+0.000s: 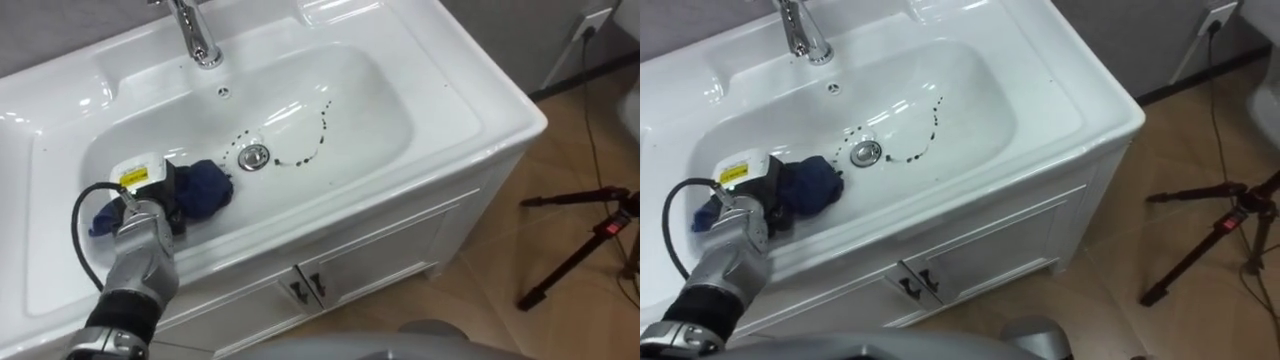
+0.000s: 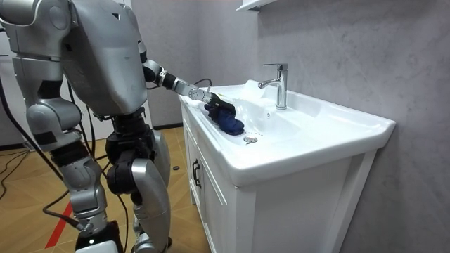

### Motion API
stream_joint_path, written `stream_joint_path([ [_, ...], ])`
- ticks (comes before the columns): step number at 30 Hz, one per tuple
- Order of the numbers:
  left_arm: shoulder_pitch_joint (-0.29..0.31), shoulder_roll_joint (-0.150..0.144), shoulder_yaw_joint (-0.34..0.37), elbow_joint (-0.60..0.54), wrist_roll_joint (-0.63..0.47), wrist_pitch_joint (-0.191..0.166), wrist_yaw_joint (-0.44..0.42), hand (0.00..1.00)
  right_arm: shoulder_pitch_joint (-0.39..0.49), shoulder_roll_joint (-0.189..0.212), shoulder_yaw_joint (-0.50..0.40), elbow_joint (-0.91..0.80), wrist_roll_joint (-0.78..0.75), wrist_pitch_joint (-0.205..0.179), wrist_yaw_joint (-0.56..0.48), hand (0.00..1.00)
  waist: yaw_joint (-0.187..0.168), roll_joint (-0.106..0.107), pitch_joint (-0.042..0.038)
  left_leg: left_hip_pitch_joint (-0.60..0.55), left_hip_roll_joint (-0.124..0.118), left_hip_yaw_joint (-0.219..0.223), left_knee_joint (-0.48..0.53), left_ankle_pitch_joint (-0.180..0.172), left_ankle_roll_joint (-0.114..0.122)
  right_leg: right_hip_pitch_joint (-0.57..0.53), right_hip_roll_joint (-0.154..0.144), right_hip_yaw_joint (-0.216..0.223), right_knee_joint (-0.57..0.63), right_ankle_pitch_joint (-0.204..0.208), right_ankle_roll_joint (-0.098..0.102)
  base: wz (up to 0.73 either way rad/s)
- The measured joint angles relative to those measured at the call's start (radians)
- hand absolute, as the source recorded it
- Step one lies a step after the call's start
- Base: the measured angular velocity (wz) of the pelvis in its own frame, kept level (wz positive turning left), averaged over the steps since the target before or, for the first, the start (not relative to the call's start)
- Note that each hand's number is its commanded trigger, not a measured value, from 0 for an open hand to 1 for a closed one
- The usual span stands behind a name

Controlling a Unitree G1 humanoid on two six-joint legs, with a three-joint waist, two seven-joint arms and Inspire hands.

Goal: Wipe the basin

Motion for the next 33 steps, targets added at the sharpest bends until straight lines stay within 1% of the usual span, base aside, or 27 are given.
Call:
stream_joint_path([
  [3, 0.0, -0.003, -0.015, 0.002, 0.034, 0.005, -0.013, 1.0, -0.003, 0.0, 0.001, 0.012, -0.001, -0.001, 0.0, 0.0, -0.011, 0.0, 0.0002, 0.004, 0.0, 0.0, 0.0, 0.0, 0.0, 0.004, 0.0, 0.001, 0.0, 0.0, 0.0, 0.0],
  [8, -0.002, -0.028, -0.044, 0.006, 0.053, 0.006, -0.011, 1.0, -0.009, 0.001, 0.026, 0.065, 0.014, 0.0, 0.007, 0.0, -0.014, -0.002, 0.0011, 0.007, -0.001, 0.0, -0.001, 0.0, 0.0, 0.011, 0.0, 0.003, -0.002, -0.003, 0.002, 0.0],
  [11, -0.021, -0.037, -0.061, 0.023, 0.053, 0.009, -0.011, 1.0, -0.012, 0.002, 0.029, 0.077, 0.033, 0.0, 0.011, 0.0, -0.014, -0.002, 0.0015, 0.006, -0.001, 0.0, -0.003, 0.0, 0.0, 0.011, -0.001, 0.002, -0.002, -0.004, 0.004, 0.04],
  [12, -0.029, -0.038, -0.073, 0.03, 0.054, 0.011, -0.011, 1.0, -0.014, 0.002, 0.032, 0.079, 0.033, 0.001, 0.012, 0.0, -0.016, -0.002, 0.0016, 0.003, -0.002, 0.0, -0.003, 0.0, 0.0, 0.008, -0.001, 0.002, -0.001, -0.004, 0.004, 0.0],
  [18, -0.058, -0.04, -0.092, 0.04, 0.049, 0.017, -0.003, 1.0, -0.022, 0.001, 0.056, 0.076, 0.044, 0.002, 0.021, 0.0, -0.018, -0.002, 0.0022, -0.019, -0.004, 0.003, -0.013, -0.002, 0.004, -0.026, -0.002, 0.002, 0.019, -0.003, 0.004, -0.01],
  [20, -0.068, -0.04, -0.102, 0.055, 0.048, 0.017, 0.013, 1.0, -0.023, 0.001, 0.056, 0.076, 0.046, 0.001, 0.025, 0.0, -0.027, -0.002, 0.0023, -0.022, -0.003, 0.003, -0.015, -0.002, 0.004, -0.032, -0.002, 0.001, 0.021, -0.004, 0.003, 0.0],
  [21, -0.077, -0.04, -0.105, 0.071, 0.047, 0.018, 0.024, 1.0, -0.022, 0.001, 0.056, 0.074, 0.046, 0.001, 0.024, 0.0, -0.04, -0.003, 0.0032, -0.022, -0.003, 0.005, -0.015, -0.002, 0.004, -0.035, -0.001, 0.003, 0.025, -0.006, 0.003, -0.07],
  [22, -0.105, -0.04, -0.111, 0.106, 0.044, 0.017, 0.029, 1.0, -0.024, 0.001, 0.055, 0.073, 0.045, 0.0, 0.021, 0.0, -0.043, -0.003, 0.0033, -0.022, -0.002, 0.01, -0.015, -0.003, 0.004, -0.037, 0.002, 0.009, 0.025, -0.006, 0.002, -0.1],
  [23, -0.118, -0.04, -0.111, 0.119, 0.034, 0.016, 0.03, 1.0, -0.026, 0.001, 0.055, 0.073, 0.045, 0.0, 0.019, 0.0, -0.044, -0.004, 0.0034, -0.023, -0.002, 0.014, -0.015, -0.003, 0.004, -0.04, 0.004, 0.015, 0.025, -0.006, 0.002, -0.17],
  [25, -0.164, -0.039, -0.111, 0.16, -0.014, 0.007, 0.038, 1.0, -0.036, 0.0, 0.055, 0.073, 0.046, -0.001, 0.005, 0.0, -0.058, -0.004, 0.004, -0.032, -0.001, 0.033, -0.016, -0.003, 0.004, -0.061, 0.006, 0.031, 0.034, -0.006, 0.002, -0.23],
  [27, -0.192, -0.037, -0.107, 0.178, -0.061, -0.006, 0.048, 1.0, -0.037, -0.002, 0.055, 0.072, 0.046, -0.003, -0.003, 0.0, -0.066, -0.005, 0.0052, -0.034, -0.002, 0.05, -0.019, -0.003, 0.004, -0.075, 0.007, 0.039, 0.041, -0.005, 0.002, -0.26],
  [29, -0.216, -0.034, -0.105, 0.178, -0.107, -0.027, 0.051, 1.0, -0.034, -0.005, 0.051, 0.072, 0.037, -0.01, -0.007, 0.0, -0.079, -0.011, 0.0104, -0.037, -0.003, 0.056, -0.02, -0.004, 0.005, -0.078, 0.009, 0.05, 0.045, -0.005, 0.002, -0.14],
  [30, -0.228, -0.034, -0.105, 0.178, -0.128, -0.038, 0.06, 1.0, -0.033, -0.005, 0.039, 0.072, 0.034, -0.017, -0.007, 0.0, -0.092, -0.017, 0.018, -0.036, -0.004, 0.059, -0.02, -0.004, 0.005, -0.08, 0.01, 0.056, 0.049, -0.006, 0.004, -0.09],
  [31, -0.236, -0.034, -0.105, 0.179, -0.144, -0.052, 0.066, 1.0, -0.03, -0.005, 0.03, 0.074, 0.034, -0.025, -0.007, 0.0, -0.1, -0.016, 0.0194, -0.038, -0.003, 0.065, -0.019, -0.004, 0.005, -0.082, 0.011, 0.062, 0.048, -0.006, 0.004, -0.13],
  [32, -0.242, -0.034, -0.105, 0.179, -0.151, -0.055, 0.067, 1.0, -0.028, -0.005, 0.03, 0.074, 0.034, -0.025, -0.007, 0.0, -0.103, -0.014, 0.0188, -0.038, -0.003, 0.071, -0.019, -0.004, 0.005, -0.084, 0.013, 0.068, 0.047, -0.006, 0.004, -0.22],
  [33, -0.261, -0.034, -0.107, 0.182, -0.174, -0.059, 0.067, 1.0, -0.024, -0.005, 0.03, 0.074, 0.036, -0.027, -0.006, 0.0, -0.105, -0.012, 0.0179, -0.044, -0.001, 0.082, -0.018, -0.006, 0.005, -0.095, 0.017, 0.079, 0.048, -0.004, 0.005, -0.19],
])
